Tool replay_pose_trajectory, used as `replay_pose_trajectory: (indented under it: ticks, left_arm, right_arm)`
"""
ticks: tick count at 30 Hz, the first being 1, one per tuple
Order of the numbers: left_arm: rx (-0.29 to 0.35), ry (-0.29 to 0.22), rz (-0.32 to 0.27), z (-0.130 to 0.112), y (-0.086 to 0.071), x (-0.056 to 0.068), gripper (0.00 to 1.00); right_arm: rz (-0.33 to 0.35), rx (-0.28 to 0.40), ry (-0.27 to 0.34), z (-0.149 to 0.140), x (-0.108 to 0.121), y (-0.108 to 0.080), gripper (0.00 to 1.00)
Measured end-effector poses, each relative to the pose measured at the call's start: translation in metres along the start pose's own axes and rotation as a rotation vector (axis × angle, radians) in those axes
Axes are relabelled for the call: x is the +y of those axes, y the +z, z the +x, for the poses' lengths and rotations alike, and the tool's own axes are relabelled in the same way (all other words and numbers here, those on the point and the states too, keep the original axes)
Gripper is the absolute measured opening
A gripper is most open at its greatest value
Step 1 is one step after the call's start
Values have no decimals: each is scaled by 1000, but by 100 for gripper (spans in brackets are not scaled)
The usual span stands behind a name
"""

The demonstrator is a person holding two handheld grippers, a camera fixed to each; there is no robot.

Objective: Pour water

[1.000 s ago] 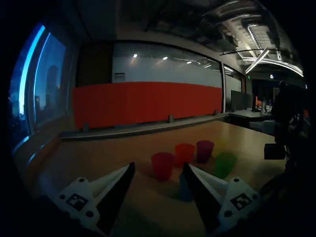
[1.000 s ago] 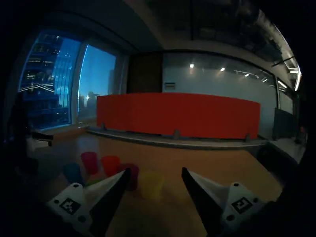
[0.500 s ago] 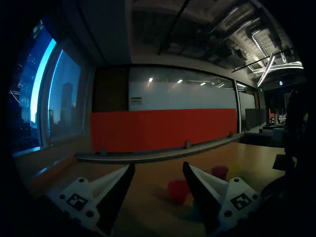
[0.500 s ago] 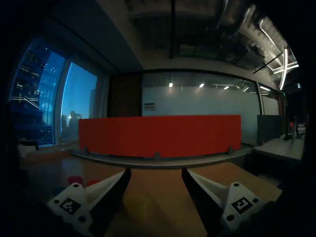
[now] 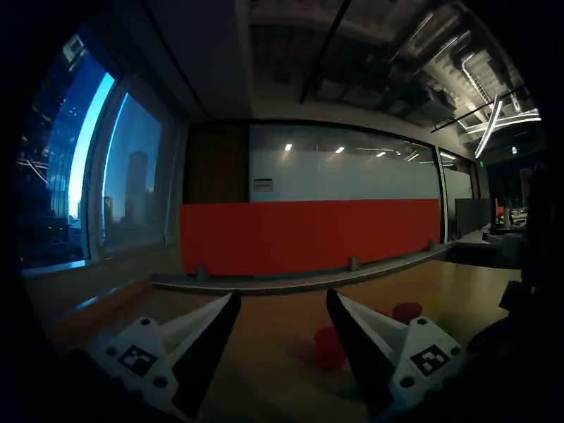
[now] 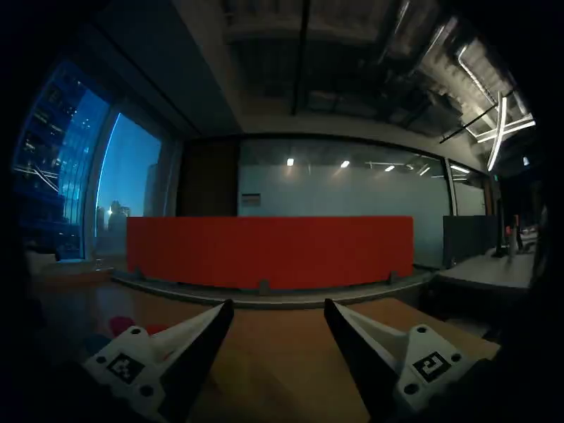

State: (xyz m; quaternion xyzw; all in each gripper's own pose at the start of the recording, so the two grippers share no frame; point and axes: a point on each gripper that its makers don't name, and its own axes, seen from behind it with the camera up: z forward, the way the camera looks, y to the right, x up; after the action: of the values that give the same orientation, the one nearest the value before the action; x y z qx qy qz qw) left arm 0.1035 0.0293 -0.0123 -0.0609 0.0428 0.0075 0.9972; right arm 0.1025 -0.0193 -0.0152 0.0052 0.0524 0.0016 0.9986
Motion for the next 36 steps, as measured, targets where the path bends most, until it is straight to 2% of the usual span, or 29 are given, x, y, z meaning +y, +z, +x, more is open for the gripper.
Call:
replay_pose_trajectory:
  ticks: [6, 11, 15, 18, 23, 29, 36]
  left_arm:
    - [4, -13, 27, -9, -2, -8, 89]
    - [10, 11, 63, -15, -4, -16, 89]
    - [18, 13, 81, -20, -4, -18, 90]
    - [20, 1, 86, -27, -4, -19, 89]
    - [11, 10, 110, -43, -6, -23, 89]
    - [0, 12, 127, -58, -8, -26, 89]
    - [-9, 0, 125, -71, -7, -27, 89]
  right_arm:
    - [-17, -22, 26, -13, 6, -5, 99]
    - [-15, -57, 47, -29, 8, -7, 99]
    - [-12, -72, 59, -34, 7, -7, 99]
    - [3, -74, 63, -36, 1, -9, 99]
    - [19, -88, 71, -40, -5, -12, 99]
    - [5, -99, 78, -41, -5, -14, 99]
    - [3, -87, 78, -30, -9, -12, 99]
